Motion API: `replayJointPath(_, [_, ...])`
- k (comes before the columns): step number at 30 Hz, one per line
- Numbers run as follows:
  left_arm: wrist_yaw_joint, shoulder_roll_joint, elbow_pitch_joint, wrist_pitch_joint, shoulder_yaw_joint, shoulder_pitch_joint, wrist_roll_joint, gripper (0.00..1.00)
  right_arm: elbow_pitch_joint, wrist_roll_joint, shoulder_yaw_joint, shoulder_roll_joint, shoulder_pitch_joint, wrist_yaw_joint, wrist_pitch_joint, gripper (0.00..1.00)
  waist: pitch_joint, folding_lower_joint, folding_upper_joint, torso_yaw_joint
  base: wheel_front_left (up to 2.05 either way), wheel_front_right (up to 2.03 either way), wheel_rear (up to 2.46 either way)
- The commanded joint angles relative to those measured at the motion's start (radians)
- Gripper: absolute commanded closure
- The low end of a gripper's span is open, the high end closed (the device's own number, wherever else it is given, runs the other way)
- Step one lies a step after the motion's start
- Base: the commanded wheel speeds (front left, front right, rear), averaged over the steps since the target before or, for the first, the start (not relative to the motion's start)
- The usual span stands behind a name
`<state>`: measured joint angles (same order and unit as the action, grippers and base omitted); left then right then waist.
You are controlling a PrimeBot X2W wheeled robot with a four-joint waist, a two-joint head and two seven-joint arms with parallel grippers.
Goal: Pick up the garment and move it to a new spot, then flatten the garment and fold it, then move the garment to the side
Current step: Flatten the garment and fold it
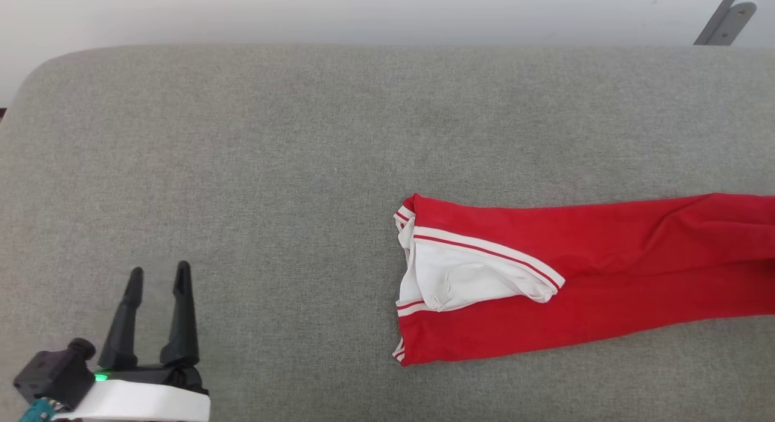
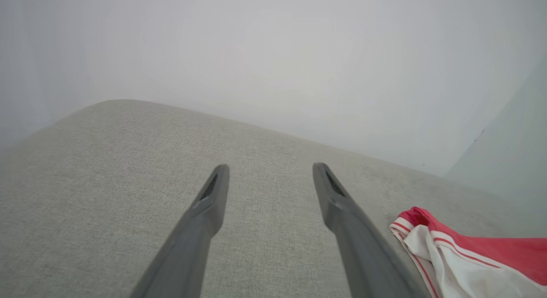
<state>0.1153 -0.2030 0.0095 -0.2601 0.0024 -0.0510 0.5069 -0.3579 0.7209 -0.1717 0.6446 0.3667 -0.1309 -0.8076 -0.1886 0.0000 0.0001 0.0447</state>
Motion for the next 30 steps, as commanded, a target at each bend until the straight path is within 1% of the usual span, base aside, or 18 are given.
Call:
replayJointPath(1, [0.008, 0.008, 0.005, -0.006, -0.003, -0.008, -0.01, 0.0, 0.007, 0.006, 0.004, -0.009, 0.012, 0.0, -0.004, 1.0, 0.008, 0.0, -0.0001, -0.003, 0.0, 0.0, 0.0])
replayJointPath(5, [0.011, 0.027, 0.01, -0.007, -0.001, -0.011, -0.03, 0.0, 0.076, 0.039, 0.033, -0.029, -0.008, 0.0, -0.035, 1.0, 0.021, 0.0, -0.0001, 0.001, 0.0, 0.0, 0.0])
replayJointPath(11, [0.015, 0.039, 0.011, -0.007, 0.01, -0.023, -0.058, 0.0, 0.237, 0.077, 0.101, -0.072, -0.053, 0.0, -0.081, 1.0, 0.043, 0.0, -0.0001, 0.023, 0.0, 0.0, 0.0])
replayJointPath(14, [0.015, 0.048, 0.004, -0.006, 0.015, -0.034, -0.063, 0.0, 0.301, 0.085, 0.151, -0.108, -0.071, 0.0, -0.092, 1.0, 0.056, 0.0, -0.0001, 0.041, 0.0, 0.0, 0.0])
replayJointPath(17, [0.015, 0.055, 0.003, -0.006, 0.009, -0.039, -0.065, 0.0, 0.337, 0.083, 0.209, -0.147, -0.083, 0.0, -0.093, 1.0, 0.069, 0.0, -0.0001, 0.061, 0.0, 0.0, 0.0])
replayJointPath(20, [0.015, 0.053, 0.0, -0.006, 0.001, -0.045, -0.07, 0.0, 0.343, 0.083, 0.274, -0.178, -0.08, 0.0, -0.085, 1.0, 0.079, 0.0, -0.0001, 0.084, 0.0, 0.0, 0.0])
replayJointPath(23, [0.015, 0.051, 0.001, -0.006, 0.0, -0.05, -0.067, 0.0, 0.322, 0.087, 0.336, -0.208, -0.062, 0.0, -0.068, 1.0, 0.089, 0.0, -0.0001, 0.109, 0.0, 0.0, 0.0])
replayJointPath(29, [0.015, 0.057, 0.009, -0.006, 0.005, -0.05, -0.06, 0.0, 0.231, 0.086, 0.456, -0.253, -0.019, 0.0, -0.02, 1.0, 0.1, 0.0, -0.0001, 0.158, 0.0, 0.0, 0.0])
replayJointPath(30, [0.015, 0.057, 0.009, -0.006, 0.005, -0.05, -0.06, 0.0, 0.231, 0.086, 0.456, -0.253, -0.019, 0.0, -0.02, 1.0, 0.1, 0.0, -0.0001, 0.158, 0.0, 0.0, 0.0])
